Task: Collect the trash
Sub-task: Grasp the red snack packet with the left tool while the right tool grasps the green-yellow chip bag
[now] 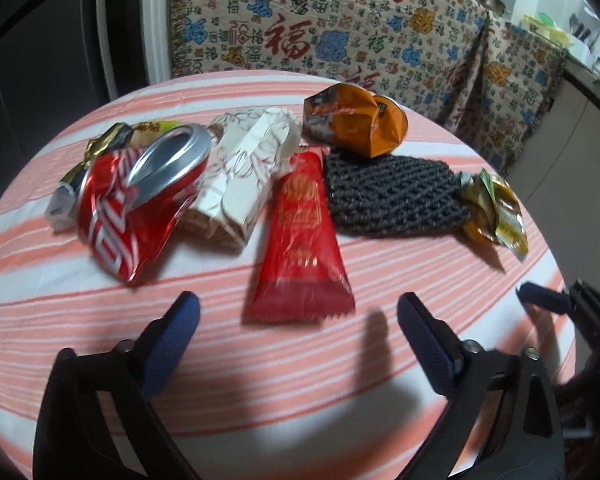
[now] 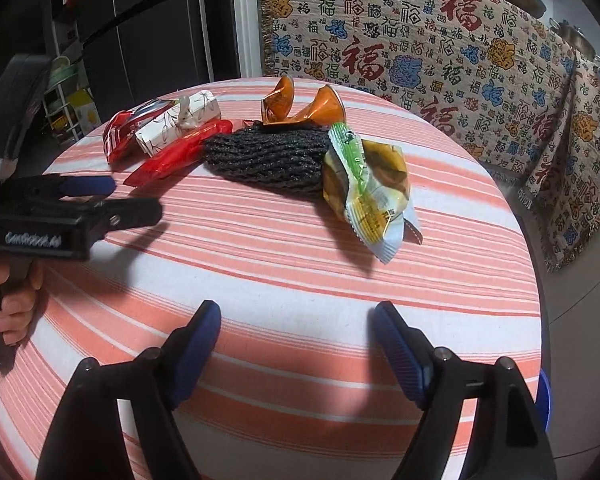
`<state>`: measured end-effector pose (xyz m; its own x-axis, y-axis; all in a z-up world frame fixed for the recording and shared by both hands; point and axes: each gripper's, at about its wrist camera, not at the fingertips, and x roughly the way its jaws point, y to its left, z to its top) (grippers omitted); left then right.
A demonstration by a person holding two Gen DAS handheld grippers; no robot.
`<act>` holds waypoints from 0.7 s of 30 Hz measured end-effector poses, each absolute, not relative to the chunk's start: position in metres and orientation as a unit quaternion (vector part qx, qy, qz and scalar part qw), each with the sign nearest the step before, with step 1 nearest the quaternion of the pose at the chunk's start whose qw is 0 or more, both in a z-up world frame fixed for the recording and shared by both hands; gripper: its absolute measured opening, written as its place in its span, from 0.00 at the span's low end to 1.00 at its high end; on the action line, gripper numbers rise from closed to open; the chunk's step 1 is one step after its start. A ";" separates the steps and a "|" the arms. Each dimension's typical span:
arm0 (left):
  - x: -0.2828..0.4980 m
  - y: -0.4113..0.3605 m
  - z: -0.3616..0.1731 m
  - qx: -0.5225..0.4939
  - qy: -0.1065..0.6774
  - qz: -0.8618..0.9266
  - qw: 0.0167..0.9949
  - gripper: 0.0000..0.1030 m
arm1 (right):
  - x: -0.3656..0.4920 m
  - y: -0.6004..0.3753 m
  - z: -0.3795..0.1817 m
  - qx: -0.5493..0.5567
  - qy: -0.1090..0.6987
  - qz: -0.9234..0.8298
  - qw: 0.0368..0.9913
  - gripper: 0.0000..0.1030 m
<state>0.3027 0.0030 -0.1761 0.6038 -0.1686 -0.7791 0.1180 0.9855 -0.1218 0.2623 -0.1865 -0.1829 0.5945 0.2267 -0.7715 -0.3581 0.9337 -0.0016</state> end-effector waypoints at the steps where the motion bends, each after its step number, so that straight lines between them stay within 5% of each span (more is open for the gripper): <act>1: 0.305 0.001 -0.175 -0.026 0.436 -0.076 0.896 0.85 | 0.262 -0.187 -0.183 -0.078 0.419 0.164 0.889 0.79; 3: 0.307 -0.001 -0.174 -0.030 0.431 -0.077 0.899 0.75 | 0.263 -0.187 -0.183 -0.077 0.419 0.166 0.889 0.79; 6: 0.308 0.000 -0.172 -0.034 0.428 -0.083 0.900 0.44 | 0.264 -0.187 -0.183 -0.077 0.419 0.168 0.889 0.79; 21: 0.201 0.019 -0.168 -0.022 0.460 -0.068 0.885 0.45 | 0.258 -0.205 -0.183 -0.079 0.422 0.168 0.888 0.78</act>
